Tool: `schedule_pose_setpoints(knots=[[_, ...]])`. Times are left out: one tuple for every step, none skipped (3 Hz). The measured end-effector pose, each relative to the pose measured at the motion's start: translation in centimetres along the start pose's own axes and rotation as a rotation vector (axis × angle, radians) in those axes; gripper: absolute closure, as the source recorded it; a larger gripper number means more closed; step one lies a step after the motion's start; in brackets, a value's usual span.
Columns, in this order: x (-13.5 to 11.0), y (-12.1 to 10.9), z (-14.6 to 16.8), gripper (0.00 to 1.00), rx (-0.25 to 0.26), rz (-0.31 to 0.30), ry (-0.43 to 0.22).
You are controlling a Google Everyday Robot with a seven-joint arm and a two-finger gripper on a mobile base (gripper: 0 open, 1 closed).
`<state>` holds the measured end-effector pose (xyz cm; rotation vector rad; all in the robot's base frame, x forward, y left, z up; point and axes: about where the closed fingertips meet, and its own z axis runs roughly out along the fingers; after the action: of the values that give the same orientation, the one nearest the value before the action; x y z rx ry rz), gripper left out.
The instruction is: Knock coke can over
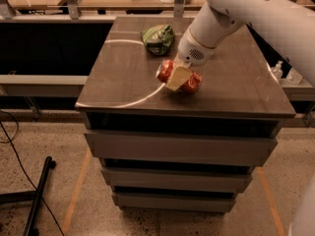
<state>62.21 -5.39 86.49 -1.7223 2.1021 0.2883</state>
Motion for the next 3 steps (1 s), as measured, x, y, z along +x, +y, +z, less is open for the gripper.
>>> schedule_pose_setpoints(knots=[[0.11, 0.14, 1.15, 0.24, -0.005, -0.006, 0.041], [0.06, 0.18, 1.33, 0.01, -0.008, -0.008, 0.042], [0.05, 0.20, 1.37, 0.00, -0.009, -0.008, 0.041]])
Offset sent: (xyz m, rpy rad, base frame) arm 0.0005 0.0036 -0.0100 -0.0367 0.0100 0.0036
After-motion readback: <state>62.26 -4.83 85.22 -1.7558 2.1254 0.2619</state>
